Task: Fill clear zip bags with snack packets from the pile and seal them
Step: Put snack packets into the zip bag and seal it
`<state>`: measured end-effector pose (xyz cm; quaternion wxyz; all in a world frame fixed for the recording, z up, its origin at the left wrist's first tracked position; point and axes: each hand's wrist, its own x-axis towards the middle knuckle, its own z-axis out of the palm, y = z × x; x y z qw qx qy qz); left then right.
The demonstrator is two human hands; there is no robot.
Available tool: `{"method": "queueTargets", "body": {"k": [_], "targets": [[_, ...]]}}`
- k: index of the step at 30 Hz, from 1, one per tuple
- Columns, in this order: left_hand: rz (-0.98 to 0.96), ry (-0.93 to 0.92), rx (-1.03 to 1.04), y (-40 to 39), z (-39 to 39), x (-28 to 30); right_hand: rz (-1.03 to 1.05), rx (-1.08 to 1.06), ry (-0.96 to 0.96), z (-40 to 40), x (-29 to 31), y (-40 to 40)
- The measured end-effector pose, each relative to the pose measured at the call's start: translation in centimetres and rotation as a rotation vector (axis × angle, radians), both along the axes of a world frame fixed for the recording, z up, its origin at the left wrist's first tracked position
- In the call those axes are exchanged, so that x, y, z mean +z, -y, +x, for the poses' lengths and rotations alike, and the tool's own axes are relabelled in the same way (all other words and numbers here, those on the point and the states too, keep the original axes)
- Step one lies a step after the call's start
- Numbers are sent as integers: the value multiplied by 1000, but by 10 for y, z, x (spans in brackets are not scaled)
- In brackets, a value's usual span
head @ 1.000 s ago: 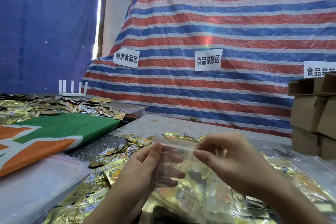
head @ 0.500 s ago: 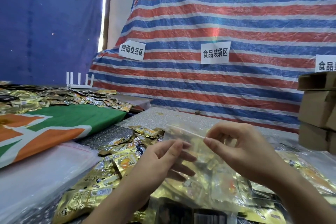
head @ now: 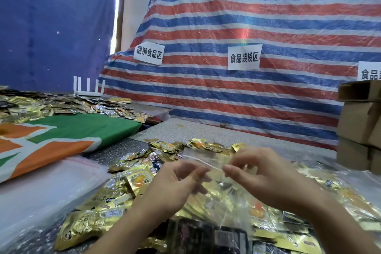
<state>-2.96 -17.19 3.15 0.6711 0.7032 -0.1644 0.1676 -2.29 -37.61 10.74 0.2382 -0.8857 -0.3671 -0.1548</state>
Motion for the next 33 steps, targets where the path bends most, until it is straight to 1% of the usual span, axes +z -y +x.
{"method": "queueTargets", "body": {"k": [2,5,7,9,14,19,21,27,29,33], "targets": [[20,2,32,-2,4,-2,-18,-10,6,2,-1,-1],[58,6,70,-9,8,-1,-103,-26,-15,3,1,-4],[54,-7,68,-10,8,-1,-151,-18,-37,1,-1,-6],[45,-9,35,-9,6,0,-151,-13,-61,-1,-2,-8],[88,-76,12,-9,6,0,35,-24,-136,3,-1,-4],[73,-91,30,-12,7,2,255,-74,-155,23,0,-8],[52,-96,50,-14,9,1,280,-105,-147,38,9,-13],[40,-96,53,-17,14,-4,63,-213,-131,90,35,-46],[53,-96,56,-17,17,-6,-65,-226,-113,105,36,-61],[45,-126,70,-15,23,-13,-407,-236,-128,133,26,-84]]}}
